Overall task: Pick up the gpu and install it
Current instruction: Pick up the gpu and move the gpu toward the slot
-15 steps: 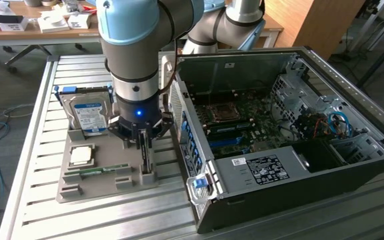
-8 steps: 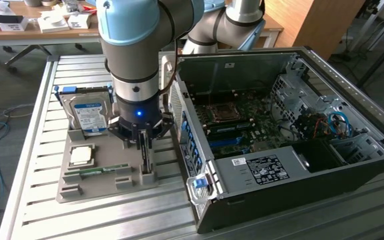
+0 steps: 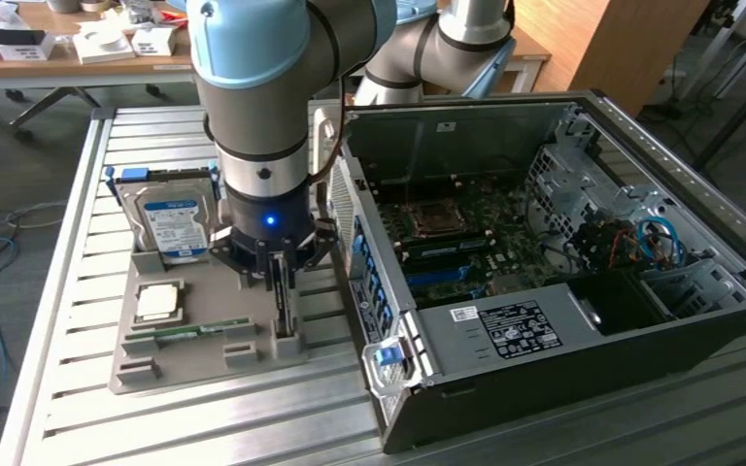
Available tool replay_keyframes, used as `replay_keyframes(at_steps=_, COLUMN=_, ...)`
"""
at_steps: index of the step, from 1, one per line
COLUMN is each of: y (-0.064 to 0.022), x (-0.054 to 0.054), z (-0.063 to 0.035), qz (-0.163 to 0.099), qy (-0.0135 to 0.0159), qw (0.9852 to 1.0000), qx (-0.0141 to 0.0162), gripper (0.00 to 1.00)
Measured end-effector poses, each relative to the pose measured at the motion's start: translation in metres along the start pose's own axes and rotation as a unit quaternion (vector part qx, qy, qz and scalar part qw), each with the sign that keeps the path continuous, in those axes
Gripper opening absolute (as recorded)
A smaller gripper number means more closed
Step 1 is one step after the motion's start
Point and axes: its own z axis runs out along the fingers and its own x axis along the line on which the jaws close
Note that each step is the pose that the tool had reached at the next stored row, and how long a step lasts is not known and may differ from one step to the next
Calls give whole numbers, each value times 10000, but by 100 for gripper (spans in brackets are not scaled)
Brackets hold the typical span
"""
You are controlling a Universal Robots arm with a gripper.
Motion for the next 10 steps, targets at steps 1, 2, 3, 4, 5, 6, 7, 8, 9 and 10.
replay_keyframes(at_steps=1, y=0, x=0, z=0, qz=0, qy=0, qw=10000, qx=0, gripper=33)
replay_keyframes(at_steps=2, y=0, x=0, z=0, qz=0, qy=0, qw=10000, qx=0, gripper=33)
replay_keyframes(at_steps=3, y=0, x=1, z=0, qz=1, qy=0, qw=10000, qx=0, gripper=33)
replay_keyframes(at_steps=4, y=0, x=1, z=0, qz=0, qy=0, qw=10000, qx=0, gripper=33)
replay_keyframes(at_steps=5, y=0, x=1, z=0, qz=1, qy=0, qw=10000, qx=0, gripper=33)
replay_keyframes(at_steps=6, y=0, x=1, z=0, qz=1, qy=0, qw=10000, qx=0, gripper=33)
replay_keyframes(at_steps=7, y=0, x=1, z=0, qz=1, qy=0, qw=10000, qx=0, gripper=33)
replay_keyframes(at_steps=8, y=0, x=1, z=0, qz=0, qy=0, qw=10000, qx=0, gripper=33)
replay_keyframes(at_steps=9, y=0, x=1, z=0, qz=1, qy=0, qw=10000, qx=0, gripper=33)
replay_keyframes(at_steps=10, y=0, x=1, z=0, qz=0, qy=0, qw=10000, qx=0, gripper=33)
